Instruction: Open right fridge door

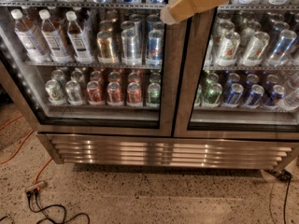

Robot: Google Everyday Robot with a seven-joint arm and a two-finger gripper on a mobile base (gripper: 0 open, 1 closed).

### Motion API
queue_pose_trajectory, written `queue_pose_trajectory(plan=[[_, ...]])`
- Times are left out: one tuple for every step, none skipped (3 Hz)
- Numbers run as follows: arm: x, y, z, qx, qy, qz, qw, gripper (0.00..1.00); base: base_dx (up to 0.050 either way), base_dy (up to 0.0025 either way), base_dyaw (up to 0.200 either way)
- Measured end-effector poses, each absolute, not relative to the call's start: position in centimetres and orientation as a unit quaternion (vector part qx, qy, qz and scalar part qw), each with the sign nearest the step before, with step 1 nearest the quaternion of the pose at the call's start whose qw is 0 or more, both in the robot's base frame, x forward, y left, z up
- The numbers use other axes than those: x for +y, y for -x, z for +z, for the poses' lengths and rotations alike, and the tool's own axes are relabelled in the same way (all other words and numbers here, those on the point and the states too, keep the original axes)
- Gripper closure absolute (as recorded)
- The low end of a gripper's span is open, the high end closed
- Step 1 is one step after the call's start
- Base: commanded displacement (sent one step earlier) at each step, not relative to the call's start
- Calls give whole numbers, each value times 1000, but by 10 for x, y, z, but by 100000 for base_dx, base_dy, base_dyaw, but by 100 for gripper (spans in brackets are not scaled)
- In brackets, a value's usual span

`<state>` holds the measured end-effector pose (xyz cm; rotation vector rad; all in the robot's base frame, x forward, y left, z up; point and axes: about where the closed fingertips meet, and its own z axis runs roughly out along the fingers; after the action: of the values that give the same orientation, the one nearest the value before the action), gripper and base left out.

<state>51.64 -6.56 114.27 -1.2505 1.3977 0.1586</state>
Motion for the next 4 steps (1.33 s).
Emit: queue_pose_trajectory(plan=[[-66,-516,1143,600,537,68,589,0,-1,1,-11210],[-66,-516,1143,600,537,68,589,0,-1,1,10383],[-65,-516,1143,600,537,68,589,0,1,-1,-15583],[-65,-516,1143,600,537,68,589,0,-1,0,8196]])
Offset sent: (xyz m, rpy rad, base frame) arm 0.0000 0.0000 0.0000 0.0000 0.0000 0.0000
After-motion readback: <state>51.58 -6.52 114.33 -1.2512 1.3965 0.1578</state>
